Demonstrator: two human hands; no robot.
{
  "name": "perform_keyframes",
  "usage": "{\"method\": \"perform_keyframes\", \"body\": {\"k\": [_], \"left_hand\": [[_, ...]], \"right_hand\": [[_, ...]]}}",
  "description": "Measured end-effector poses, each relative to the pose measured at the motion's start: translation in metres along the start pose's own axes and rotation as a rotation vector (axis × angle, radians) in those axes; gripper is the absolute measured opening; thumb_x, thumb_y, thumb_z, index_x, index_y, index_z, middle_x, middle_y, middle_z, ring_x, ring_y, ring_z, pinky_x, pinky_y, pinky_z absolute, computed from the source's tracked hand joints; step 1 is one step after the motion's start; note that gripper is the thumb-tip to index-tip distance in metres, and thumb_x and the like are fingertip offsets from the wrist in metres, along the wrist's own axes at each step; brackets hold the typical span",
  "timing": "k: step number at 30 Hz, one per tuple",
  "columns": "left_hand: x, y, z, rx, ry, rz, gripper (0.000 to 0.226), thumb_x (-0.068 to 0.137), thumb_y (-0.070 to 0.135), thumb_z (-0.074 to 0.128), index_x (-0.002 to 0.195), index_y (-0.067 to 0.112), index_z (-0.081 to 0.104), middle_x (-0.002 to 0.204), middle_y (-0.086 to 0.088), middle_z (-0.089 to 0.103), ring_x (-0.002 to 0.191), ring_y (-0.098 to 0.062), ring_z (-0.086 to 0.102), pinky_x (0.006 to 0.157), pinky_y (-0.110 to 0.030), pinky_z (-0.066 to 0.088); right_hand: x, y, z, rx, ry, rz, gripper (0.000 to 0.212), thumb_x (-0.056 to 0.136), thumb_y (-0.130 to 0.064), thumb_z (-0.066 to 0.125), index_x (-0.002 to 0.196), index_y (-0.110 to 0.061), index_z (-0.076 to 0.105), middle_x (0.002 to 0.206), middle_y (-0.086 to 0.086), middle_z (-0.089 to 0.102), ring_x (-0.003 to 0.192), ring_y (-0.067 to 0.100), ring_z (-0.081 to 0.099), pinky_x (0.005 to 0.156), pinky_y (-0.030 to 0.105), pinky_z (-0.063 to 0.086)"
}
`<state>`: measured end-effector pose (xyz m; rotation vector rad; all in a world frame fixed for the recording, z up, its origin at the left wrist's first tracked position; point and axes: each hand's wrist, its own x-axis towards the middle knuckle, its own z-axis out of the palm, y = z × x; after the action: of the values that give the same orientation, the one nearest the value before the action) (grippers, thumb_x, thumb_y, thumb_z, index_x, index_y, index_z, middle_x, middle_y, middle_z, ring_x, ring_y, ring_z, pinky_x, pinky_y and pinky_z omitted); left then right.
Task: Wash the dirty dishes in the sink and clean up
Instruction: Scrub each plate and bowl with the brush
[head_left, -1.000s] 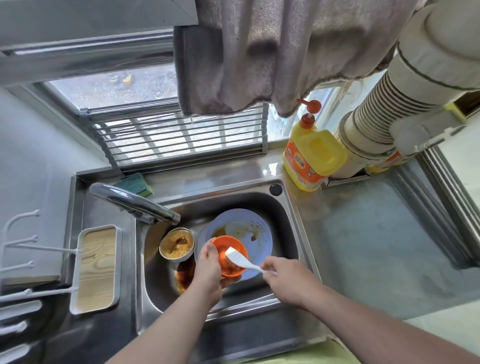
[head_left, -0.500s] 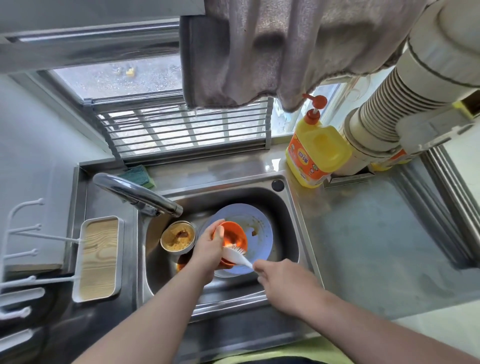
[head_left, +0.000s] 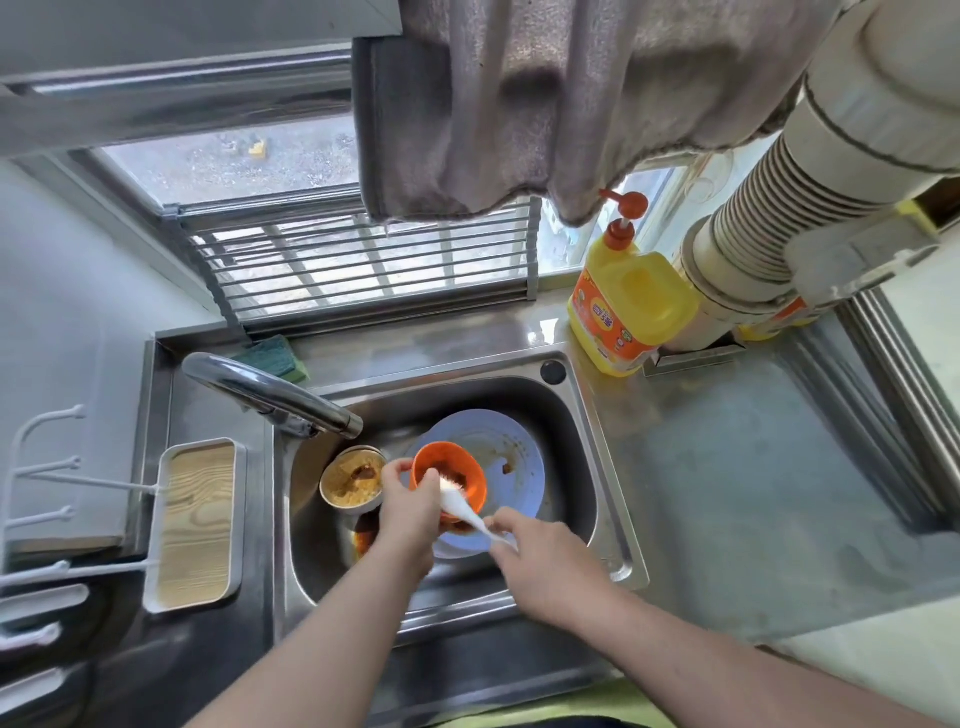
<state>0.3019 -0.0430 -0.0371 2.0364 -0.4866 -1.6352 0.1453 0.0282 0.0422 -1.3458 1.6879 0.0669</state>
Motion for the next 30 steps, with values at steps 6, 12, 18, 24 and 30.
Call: {"method": "perform_keyframes", "body": {"k": [6,12,18,24,30], "left_hand": [[0.010,-0.002,-0.022,0.271,-0.036,0.063,0.006,0.098,0.026,0.066,0.104,0.026,0.063,0.109,-0.014,0.069,0.091,-0.030,0.065,0.068,-0.044,0.060],[-0.007,0.000,-0.011,0.015,0.020,0.188,0.055,0.078,0.010,0.065,0.119,0.045,0.054,0.107,-0.011,0.067,0.096,-0.031,0.067,0.085,-0.050,0.059],[-0.003,0.008,-0.009,-0.046,0.157,0.305,0.015,0.096,0.035,0.073,0.106,0.026,0.066,0.092,-0.004,0.073,0.083,-0.024,0.070,0.071,-0.034,0.055],[-0.001,0.015,-0.018,-0.174,-0.184,-0.305,0.050,0.092,0.062,0.069,0.114,0.018,0.057,0.116,-0.023,0.069,0.104,-0.045,0.070,0.089,-0.058,0.060],[0.006,0.010,-0.031,-0.188,-0.324,-0.377,0.064,0.097,0.058,0.062,0.136,0.008,0.053,0.125,-0.027,0.069,0.109,-0.046,0.071,0.082,-0.058,0.062]], "right_hand": [[0.000,0.016,-0.012,-0.204,-0.044,0.018,0.026,0.102,-0.043,0.045,0.126,-0.040,0.054,0.113,-0.001,0.072,0.102,0.029,0.067,0.085,0.038,0.056],[0.000,-0.001,-0.004,0.396,0.016,0.102,0.019,0.106,-0.038,0.048,0.122,-0.035,0.058,0.076,-0.004,0.061,0.056,0.013,0.052,0.056,0.028,0.044],[-0.001,0.000,0.001,0.656,-0.132,0.178,0.012,0.105,-0.037,0.052,0.112,-0.034,0.061,0.055,-0.009,0.043,0.042,0.010,0.031,0.042,0.021,0.028],[-0.001,0.009,-0.031,0.204,-0.110,0.005,0.018,0.101,-0.044,0.054,0.117,-0.043,0.063,0.065,-0.011,0.053,0.055,0.008,0.047,0.054,0.027,0.038],[0.000,0.017,-0.041,-0.424,0.064,-0.114,0.029,0.107,-0.040,0.040,0.134,-0.049,0.042,0.099,0.003,0.067,0.084,0.033,0.061,0.068,0.038,0.053]]}}
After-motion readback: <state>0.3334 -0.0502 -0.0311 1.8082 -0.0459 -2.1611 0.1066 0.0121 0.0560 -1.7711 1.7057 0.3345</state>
